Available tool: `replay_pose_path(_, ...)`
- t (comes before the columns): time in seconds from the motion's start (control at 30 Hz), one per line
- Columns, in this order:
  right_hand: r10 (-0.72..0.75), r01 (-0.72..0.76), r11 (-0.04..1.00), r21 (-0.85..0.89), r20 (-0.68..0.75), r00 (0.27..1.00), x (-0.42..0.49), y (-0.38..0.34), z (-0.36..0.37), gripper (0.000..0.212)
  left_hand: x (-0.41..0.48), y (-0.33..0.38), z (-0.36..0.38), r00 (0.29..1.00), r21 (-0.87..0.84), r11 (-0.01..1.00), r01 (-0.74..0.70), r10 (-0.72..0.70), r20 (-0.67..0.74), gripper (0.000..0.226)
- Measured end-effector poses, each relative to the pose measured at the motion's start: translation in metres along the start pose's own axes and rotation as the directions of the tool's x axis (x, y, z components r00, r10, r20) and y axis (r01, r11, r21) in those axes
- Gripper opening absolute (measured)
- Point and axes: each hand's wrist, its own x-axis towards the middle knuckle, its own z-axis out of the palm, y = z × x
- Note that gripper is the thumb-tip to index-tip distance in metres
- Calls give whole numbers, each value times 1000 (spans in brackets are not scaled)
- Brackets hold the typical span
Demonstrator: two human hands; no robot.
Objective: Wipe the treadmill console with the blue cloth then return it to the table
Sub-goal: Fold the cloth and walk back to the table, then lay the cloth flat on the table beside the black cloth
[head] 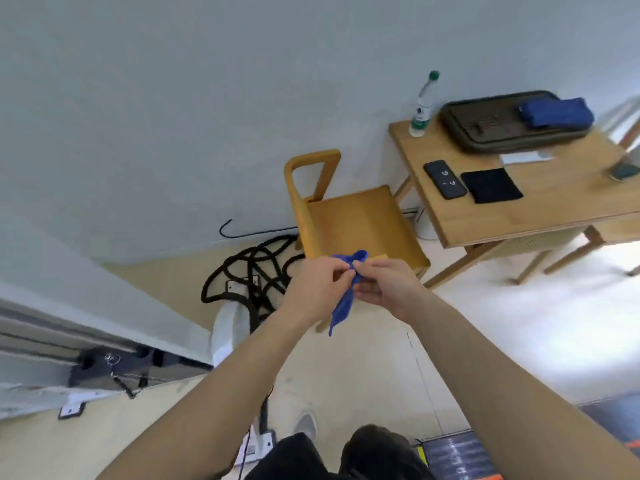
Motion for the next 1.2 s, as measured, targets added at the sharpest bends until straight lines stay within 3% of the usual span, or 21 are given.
replay_pose_path(0.1,-26,32,998,44,-137,990,6,-17,-36,14,45,26,15,981,159,974,-162,142,130,40)
replay_pose_path(0.2,9,21,994,105,-274,962,2,-27,-80,10,85,54,38,923,156,932,-327,279,265,27)
replay_pose_path(0.4,158,-93,986,140,-579,800,10,-18,-202,7,147,133,106,773,123,833,-540,433,463,14)
replay_pose_path(0.57,89,-270,949,-162,-683,725,7,1,-327,13,201,206,167,657,121,785,-608,411,632,8)
replay_pose_path(0.7,-45,-243,888,-390,-600,799,-11,-15,-413,16,246,258,212,591,152,799,-582,287,754,6)
replay_pose_path(0.77,-107,-163,874,-458,-508,855,-16,-34,-452,10,273,281,233,587,172,825,-539,221,779,7)
replay_pose_path(0.87,-102,-98,898,-429,-420,902,-17,-62,-499,9,310,312,256,612,186,832,-523,214,762,9)
replay_pose_path(1.03,-230,-23,887,-460,-484,844,25,-131,-570,8,395,350,284,688,153,873,-464,246,683,8)
replay_pose_path(1.2,-359,65,868,-493,-532,767,107,-232,-620,11,496,386,286,840,-9,945,-328,296,454,8)
